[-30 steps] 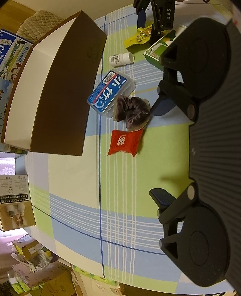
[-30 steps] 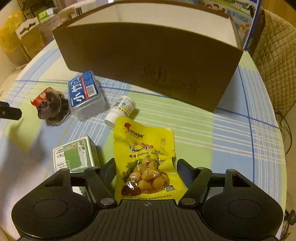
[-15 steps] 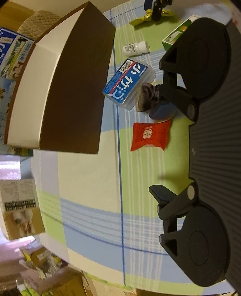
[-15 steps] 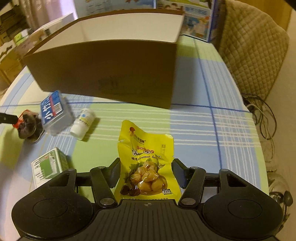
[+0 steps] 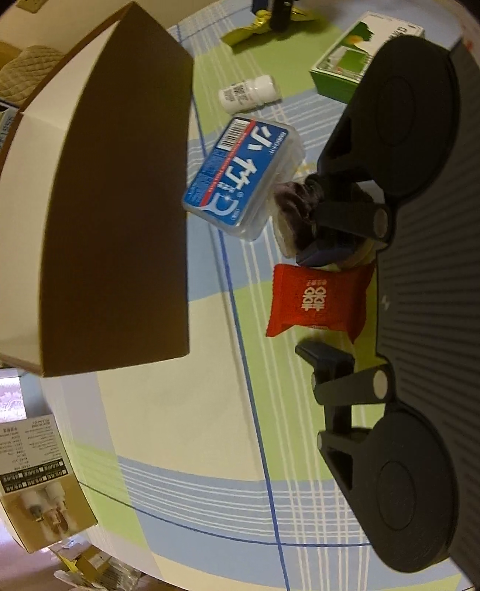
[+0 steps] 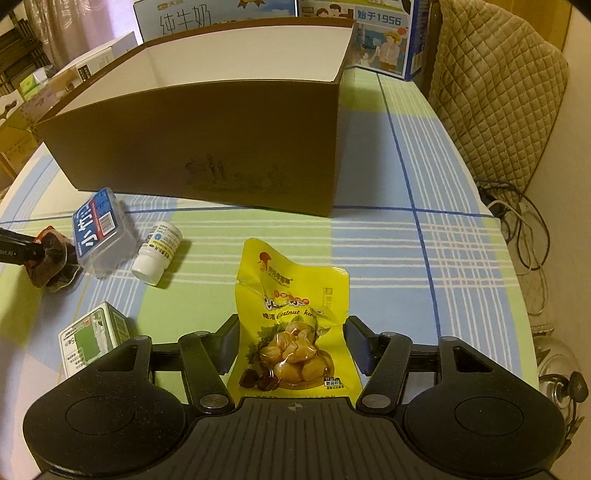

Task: Organize objects
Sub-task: 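Grasp the yellow snack bag with the right tool while the left grasps the red candy packet, then carry the snack bag and candy packet into the brown box and release both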

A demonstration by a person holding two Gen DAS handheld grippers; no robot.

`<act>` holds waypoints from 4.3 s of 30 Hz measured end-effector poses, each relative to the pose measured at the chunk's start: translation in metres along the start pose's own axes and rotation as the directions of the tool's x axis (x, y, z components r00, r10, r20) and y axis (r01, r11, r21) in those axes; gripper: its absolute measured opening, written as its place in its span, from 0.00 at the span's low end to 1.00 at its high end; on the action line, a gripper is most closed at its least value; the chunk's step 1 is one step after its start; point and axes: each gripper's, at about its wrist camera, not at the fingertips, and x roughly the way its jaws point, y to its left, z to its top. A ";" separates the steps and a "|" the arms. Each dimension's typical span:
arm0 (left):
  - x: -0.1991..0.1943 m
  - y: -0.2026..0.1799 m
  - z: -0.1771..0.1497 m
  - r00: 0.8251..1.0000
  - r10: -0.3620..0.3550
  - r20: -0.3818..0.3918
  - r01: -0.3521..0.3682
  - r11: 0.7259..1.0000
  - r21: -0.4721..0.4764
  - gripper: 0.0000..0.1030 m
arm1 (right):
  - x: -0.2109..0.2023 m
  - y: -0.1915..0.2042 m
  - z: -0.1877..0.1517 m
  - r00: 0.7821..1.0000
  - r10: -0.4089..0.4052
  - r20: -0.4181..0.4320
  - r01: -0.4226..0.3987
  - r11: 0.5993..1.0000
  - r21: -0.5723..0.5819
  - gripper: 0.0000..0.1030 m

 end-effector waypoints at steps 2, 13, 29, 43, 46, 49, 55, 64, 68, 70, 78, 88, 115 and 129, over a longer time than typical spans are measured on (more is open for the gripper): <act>-0.002 0.000 -0.002 1.000 0.000 0.008 0.000 1.000 0.006 0.30 | 0.001 0.000 0.000 1.000 -0.001 0.000 0.001 1.000 -0.001 0.55; -0.017 0.010 -0.021 1.000 0.014 0.011 -0.013 0.999 -0.035 0.24 | -0.003 0.003 -0.001 1.000 -0.012 0.016 0.013 1.000 -0.016 0.52; -0.070 0.003 -0.027 0.995 0.010 0.104 -0.003 0.998 -0.067 0.24 | -0.040 0.010 0.001 0.995 0.055 0.087 -0.055 0.998 0.000 0.49; -0.102 -0.036 -0.003 0.977 -0.056 0.206 0.053 0.998 0.018 0.24 | -0.077 0.028 0.027 0.971 0.144 0.188 -0.138 0.989 -0.044 0.49; -0.106 -0.043 0.009 0.971 -0.068 0.228 0.062 0.997 0.034 0.24 | -0.080 0.031 0.041 0.962 0.174 0.210 -0.168 0.985 -0.047 0.49; -0.108 -0.050 0.023 0.966 -0.078 0.246 0.068 0.997 0.049 0.24 | -0.082 0.034 0.058 0.952 0.204 0.228 -0.197 0.979 -0.055 0.49; -0.107 -0.063 0.057 0.955 -0.097 0.280 0.076 0.994 0.084 0.24 | -0.078 0.039 0.098 0.933 0.240 0.268 -0.232 0.971 -0.063 0.49; -0.084 -0.080 0.119 0.948 -0.121 0.293 0.086 0.988 0.130 0.24 | -0.045 0.029 0.155 0.934 0.228 0.276 -0.225 0.973 -0.044 0.49; -0.061 -0.087 0.148 0.956 -0.117 0.269 0.082 0.987 0.138 0.24 | -0.022 0.018 0.175 0.945 0.195 0.263 -0.195 0.980 -0.026 0.49; -0.051 -0.091 0.160 0.957 -0.120 0.263 0.084 0.986 0.145 0.24 | -0.011 0.012 0.185 0.949 0.183 0.256 -0.185 0.983 -0.017 0.49; -0.001 -0.100 0.202 0.972 -0.112 0.205 0.083 0.986 0.146 0.24 | 0.033 0.003 0.213 0.966 0.145 0.214 -0.143 0.989 -0.023 0.49; 0.040 -0.105 0.226 0.981 -0.115 0.155 0.095 0.987 0.129 0.24 | 0.067 0.003 0.228 0.977 0.092 0.191 -0.086 0.995 -0.043 0.49; 0.055 -0.075 0.225 0.982 -0.029 0.184 0.013 0.996 0.091 0.71 | 0.074 0.004 0.238 0.967 0.064 0.246 -0.049 0.997 -0.066 0.61; 0.023 -0.068 0.206 0.978 -0.040 0.206 0.025 0.997 0.077 0.82 | 0.036 -0.001 0.207 0.965 0.116 0.235 -0.112 0.993 -0.030 0.66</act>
